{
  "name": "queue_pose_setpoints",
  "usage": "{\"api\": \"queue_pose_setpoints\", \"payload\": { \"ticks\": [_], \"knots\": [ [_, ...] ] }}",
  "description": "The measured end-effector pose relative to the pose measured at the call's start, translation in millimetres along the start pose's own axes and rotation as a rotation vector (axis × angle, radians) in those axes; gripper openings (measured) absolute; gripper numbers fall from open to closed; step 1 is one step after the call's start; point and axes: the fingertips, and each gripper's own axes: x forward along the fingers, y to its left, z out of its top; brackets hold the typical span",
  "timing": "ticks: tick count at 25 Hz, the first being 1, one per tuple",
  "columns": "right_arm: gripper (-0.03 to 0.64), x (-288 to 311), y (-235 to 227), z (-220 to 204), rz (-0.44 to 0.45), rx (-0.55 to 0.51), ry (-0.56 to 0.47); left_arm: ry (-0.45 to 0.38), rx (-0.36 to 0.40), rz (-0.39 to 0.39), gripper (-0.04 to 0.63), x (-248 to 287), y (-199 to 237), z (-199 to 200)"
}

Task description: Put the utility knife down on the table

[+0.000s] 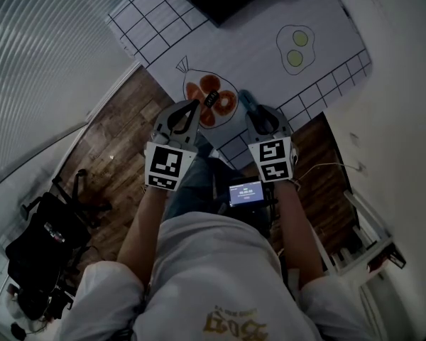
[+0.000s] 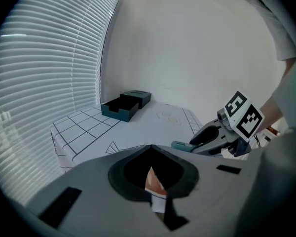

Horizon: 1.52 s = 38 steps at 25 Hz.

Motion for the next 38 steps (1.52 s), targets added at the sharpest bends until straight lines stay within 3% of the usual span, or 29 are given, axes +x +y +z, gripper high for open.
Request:
{"api": "queue_pose_setpoints", "payload": {
  "ticks": [8,15,24,38],
  "knots": [
    [0.153,-1,4,6,0.029,0.045,-0.017,-0.007,-0.005,-0.003,0.008,-1,1,3],
    [0.155,-8,-3,13,-0.001,0.055,-0.046,-0.017,-0.007,0.0,0.008,-3,0,8],
    [0.023,-37,-18,29,-0.07,0.041,-0.149,-0.051,0.001,0.007,0.008,-8,-1,25],
    [0.008,-87,-23,43,-0.105,0.092,-0.264,-0.119,0.01,0.025,0.008,-27,-14,58]
  ]
}}
